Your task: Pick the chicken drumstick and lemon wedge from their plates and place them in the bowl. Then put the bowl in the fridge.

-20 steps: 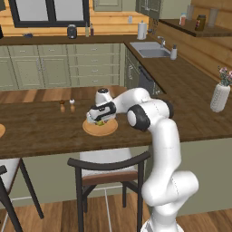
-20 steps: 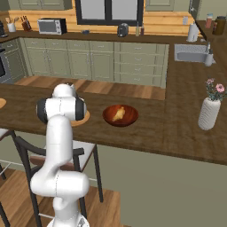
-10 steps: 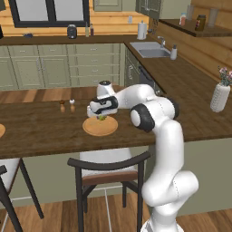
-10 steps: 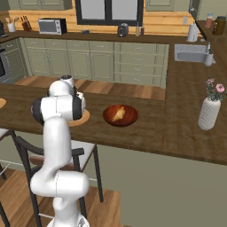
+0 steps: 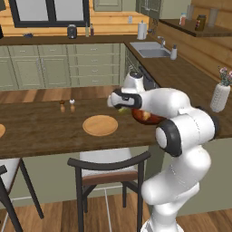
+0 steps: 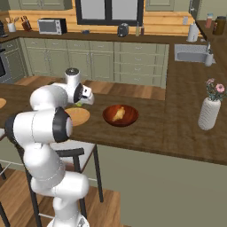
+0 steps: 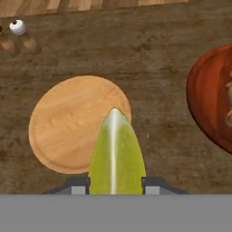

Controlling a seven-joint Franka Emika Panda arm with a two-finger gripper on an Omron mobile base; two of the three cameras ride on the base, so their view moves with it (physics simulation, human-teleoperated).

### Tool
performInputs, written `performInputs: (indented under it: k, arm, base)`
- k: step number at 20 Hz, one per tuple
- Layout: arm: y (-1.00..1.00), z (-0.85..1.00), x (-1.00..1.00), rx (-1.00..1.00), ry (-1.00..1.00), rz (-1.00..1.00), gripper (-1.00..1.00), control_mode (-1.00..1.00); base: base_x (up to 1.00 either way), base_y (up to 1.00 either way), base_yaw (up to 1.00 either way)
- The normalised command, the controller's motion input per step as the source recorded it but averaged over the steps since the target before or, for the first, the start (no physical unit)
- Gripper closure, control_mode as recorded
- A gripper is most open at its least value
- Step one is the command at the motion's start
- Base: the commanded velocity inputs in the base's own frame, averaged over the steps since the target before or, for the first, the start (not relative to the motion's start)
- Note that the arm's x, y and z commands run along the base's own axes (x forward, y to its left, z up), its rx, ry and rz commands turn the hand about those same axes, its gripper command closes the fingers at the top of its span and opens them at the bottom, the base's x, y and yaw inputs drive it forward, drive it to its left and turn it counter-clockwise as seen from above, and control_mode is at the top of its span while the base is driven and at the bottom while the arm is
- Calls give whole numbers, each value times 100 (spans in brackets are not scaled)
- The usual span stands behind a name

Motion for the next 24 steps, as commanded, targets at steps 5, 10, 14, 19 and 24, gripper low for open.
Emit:
performInputs:
  k: [5,10,14,19,24]
  arm:
    - [-100,83,-84,2,-6,-27,100,-100]
    - [-100,1,-21,-2,5,-31,100,-100]
    - [-100,0,14,0,12,-33,100,-100]
    - [-51,-8,79,0,11,-15,100,-100]
    - [-1,-68,61,5,15,-2,100,-100]
  base:
    - [0,0,0]
    - [0,0,0]
    - [0,0,0]
    - [0,0,0]
    - [0,0,0]
